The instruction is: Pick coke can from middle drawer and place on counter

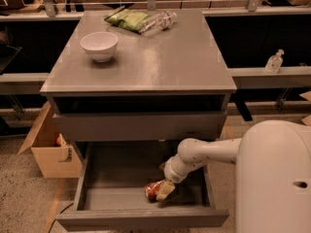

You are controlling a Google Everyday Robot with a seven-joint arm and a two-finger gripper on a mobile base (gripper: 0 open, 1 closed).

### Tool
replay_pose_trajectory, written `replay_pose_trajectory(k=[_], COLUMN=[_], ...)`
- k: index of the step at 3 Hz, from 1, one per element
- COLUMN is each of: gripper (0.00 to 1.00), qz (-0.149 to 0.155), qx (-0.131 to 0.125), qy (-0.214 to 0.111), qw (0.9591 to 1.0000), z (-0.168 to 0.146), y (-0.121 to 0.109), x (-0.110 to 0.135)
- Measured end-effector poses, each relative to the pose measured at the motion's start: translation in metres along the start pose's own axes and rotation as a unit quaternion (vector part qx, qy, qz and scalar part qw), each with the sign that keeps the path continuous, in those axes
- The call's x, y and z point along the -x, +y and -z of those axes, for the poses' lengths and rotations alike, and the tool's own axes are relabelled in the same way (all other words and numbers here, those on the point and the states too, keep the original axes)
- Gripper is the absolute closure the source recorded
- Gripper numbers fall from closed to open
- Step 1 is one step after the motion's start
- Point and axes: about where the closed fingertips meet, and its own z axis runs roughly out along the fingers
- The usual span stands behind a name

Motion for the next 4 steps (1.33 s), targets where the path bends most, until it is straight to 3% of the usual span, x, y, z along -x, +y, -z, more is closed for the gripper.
replay_pose_trajectory(k=[1, 2, 3, 4], gripper=[0.46, 0.69, 0.92, 1.00], qz=[0.000, -0.008, -0.004, 0.030], qx=[0.004, 0.013, 0.024, 0.029], qy=[-0.008, -0.050, -0.124, -0.215], qw=[1.0000, 0.9986, 0.9919, 0.9757], z=[-0.001, -0.001, 0.015, 0.055], y=[0.002, 0.001, 0.003, 0.016], x=[-0.002, -0.001, 0.012, 0.029])
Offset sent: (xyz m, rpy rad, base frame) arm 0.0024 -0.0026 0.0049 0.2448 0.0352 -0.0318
